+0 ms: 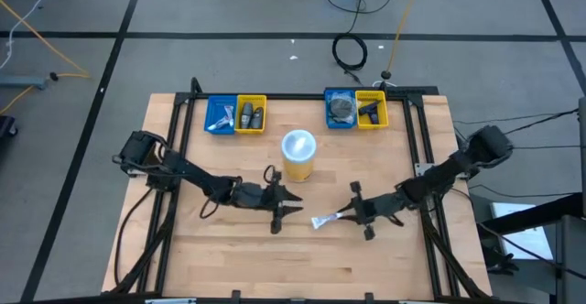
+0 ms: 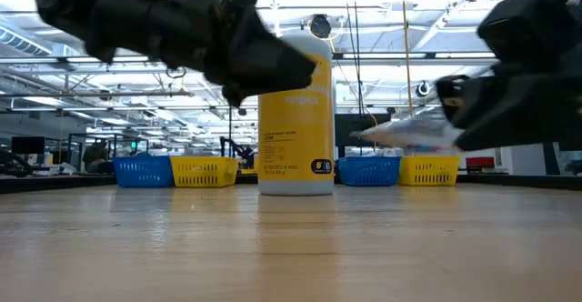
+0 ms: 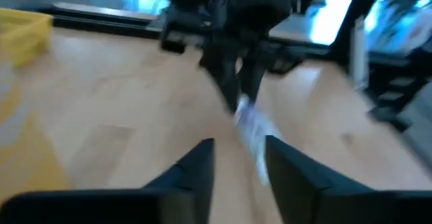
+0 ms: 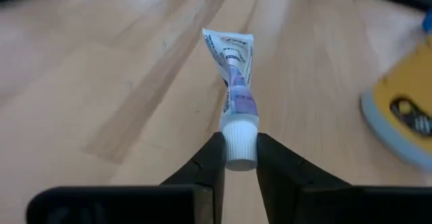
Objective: Pick & Place Travel size toiletries
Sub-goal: Put the toothpaste into the left blue bin
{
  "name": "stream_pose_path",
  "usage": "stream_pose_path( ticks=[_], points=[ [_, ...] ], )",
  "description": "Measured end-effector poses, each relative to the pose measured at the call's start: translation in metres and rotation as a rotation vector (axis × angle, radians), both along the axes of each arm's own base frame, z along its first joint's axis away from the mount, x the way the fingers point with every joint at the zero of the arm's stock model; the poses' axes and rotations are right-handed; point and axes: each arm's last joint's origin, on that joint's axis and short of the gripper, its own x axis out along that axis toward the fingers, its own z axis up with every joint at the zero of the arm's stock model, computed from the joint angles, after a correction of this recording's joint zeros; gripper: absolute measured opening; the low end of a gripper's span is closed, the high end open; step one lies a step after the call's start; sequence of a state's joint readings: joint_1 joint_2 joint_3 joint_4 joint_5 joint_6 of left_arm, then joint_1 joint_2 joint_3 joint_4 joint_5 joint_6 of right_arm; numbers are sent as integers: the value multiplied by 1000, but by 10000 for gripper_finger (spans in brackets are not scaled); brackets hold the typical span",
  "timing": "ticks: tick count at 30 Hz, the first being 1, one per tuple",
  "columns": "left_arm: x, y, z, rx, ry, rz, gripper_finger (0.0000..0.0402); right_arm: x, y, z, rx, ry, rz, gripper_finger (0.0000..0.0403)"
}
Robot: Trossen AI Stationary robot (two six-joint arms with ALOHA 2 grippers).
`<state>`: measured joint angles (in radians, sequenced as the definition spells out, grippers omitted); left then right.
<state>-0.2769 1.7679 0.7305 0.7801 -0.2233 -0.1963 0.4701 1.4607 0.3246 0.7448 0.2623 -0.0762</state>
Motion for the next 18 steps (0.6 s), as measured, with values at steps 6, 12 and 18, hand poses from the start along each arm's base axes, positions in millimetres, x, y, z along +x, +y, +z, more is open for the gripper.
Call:
stream_pose_path(
  ticks=[6, 12, 18],
  points=[
    [15, 15, 6, -202, 110, -102, 251, 43, 13, -1, -254, -32, 72, 55],
    [13, 12, -2, -286, 279, -135, 316, 69, 21, 10, -469, -105, 76, 57],
    [12, 4, 0, -337, 275, -186, 300, 81, 18, 21, -562, -150, 96, 58]
  ],
)
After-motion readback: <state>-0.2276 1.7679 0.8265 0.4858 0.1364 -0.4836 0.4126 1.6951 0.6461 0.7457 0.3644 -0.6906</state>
